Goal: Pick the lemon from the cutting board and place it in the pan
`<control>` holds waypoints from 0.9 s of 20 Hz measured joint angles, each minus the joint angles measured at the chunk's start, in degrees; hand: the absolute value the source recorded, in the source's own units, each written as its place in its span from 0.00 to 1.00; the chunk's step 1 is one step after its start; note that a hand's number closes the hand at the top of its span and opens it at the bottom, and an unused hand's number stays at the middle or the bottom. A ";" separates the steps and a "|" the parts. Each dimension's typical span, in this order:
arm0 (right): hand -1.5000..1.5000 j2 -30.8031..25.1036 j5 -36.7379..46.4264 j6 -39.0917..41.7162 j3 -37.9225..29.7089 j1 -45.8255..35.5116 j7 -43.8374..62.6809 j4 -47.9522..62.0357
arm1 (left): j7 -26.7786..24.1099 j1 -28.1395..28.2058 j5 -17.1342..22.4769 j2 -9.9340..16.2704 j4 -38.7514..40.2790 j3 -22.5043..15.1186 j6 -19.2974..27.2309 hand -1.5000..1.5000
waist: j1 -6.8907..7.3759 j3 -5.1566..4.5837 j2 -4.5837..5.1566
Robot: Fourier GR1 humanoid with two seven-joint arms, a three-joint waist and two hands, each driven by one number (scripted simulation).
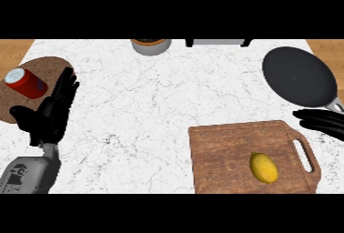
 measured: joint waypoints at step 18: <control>0.00 11.94 19.83 3.22 3.79 -3.50 1.22 8.34 | 0.93 -1.01 -2.41 -2.05 -0.26 2.72 -2.66 0.50 | 0.44 0.03 0.11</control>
